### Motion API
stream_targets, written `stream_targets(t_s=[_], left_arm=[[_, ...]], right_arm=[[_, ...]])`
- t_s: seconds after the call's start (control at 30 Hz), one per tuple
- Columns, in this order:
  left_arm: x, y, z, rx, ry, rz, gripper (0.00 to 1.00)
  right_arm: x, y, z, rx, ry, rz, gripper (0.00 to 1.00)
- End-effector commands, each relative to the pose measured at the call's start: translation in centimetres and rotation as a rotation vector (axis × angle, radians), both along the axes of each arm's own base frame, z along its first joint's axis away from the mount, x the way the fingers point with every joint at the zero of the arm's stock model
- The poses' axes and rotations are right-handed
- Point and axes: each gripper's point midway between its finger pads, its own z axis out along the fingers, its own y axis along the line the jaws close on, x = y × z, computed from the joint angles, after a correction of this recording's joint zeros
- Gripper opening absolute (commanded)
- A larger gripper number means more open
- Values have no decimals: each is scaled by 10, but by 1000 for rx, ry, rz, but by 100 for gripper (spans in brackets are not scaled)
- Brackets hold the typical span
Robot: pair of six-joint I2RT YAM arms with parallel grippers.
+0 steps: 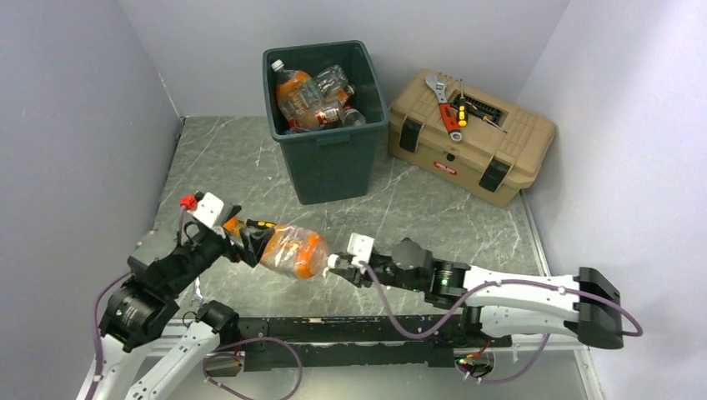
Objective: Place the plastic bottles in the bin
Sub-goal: Pick up the plastic bottle from the corner of the board.
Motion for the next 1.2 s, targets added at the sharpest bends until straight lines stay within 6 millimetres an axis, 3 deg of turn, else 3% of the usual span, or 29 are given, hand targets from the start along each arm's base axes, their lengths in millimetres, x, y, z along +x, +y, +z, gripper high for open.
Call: stream_targets(t_s=[0.0,0.13,0.3,0.43,0.63,0.97,1.17], left_arm=[[-34,-26,30,160,-216,-328,99],[-37,-30,16,302,-272,-427,100],[-39,-34,19,406,-345,-512,99],[-41,-41,21,447,-329,-588,99],[-41,-60,5,417,-255,-697,99],[-34,-68,-17,471,-162,-744,100],[-30,-66,-19,495,-156,-733,99]], right_arm=[[6,-25,21,61,103,-125,0],[9,-33,25,69,217,-188,0],[21,-38,35,104,387,-255,0],[28,-42,53,158,475,-250,0],[28,-34,72,150,515,-228,0],[32,-15,93,106,526,-193,0],[42,-12,102,109,533,-190,0]])
